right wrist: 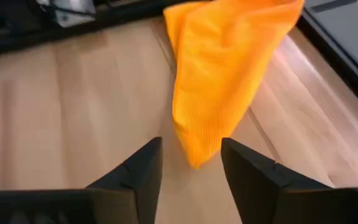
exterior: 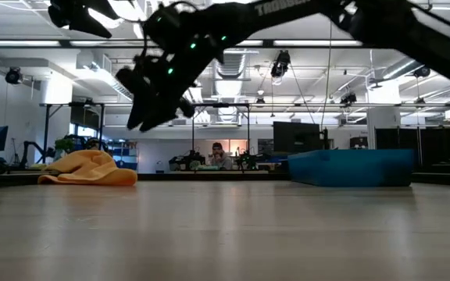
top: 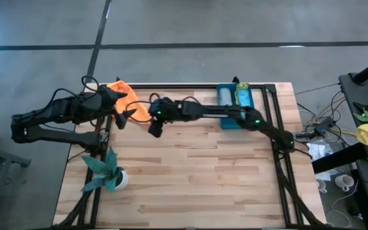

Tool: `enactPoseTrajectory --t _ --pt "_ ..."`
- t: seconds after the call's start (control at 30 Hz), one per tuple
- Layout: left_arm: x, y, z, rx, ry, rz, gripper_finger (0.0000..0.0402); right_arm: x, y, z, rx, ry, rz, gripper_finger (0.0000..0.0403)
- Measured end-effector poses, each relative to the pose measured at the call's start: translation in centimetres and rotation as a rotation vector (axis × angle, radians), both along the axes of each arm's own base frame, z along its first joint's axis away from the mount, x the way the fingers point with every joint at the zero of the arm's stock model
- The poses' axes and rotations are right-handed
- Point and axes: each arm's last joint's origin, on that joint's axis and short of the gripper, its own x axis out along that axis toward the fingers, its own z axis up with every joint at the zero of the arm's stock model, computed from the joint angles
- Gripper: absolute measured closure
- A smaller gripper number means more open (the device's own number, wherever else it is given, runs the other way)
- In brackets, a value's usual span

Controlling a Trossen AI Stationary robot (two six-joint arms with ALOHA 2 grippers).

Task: Roll microfiber towels into tight, uniform cylinder then place into a basket
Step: Roll the orange towel

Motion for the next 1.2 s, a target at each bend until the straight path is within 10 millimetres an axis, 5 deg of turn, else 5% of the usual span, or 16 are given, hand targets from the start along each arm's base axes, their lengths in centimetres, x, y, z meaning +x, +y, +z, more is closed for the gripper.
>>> enactPoseTrajectory --t 0.2,0.77,1.0,1.2 --pt "-0.3 -0.1 -0.4 -0.018 0.050 -0.010 0.0025 0.8 -0.8 -4.4 0.026 0.008 -0.016 0.0237" --pt "-1.2 -0.2 -0.2 -0.033 -0.005 0.002 0.0025 1.6 -2.6 -10.7 -0.029 -0.095 -0.015 0.0259" --pt "-0.5 -0.1 -0.5 0.021 0.065 -0.028 0.0025 1.9 -2.3 -10.9 0.012 -0.124 -0.044 0.0309" --pt "0.4 0.2 -0.7 0.100 0.149 -0.023 0.0025 1.9 -1.7 -7.6 0.019 -0.098 -0.134 0.0388"
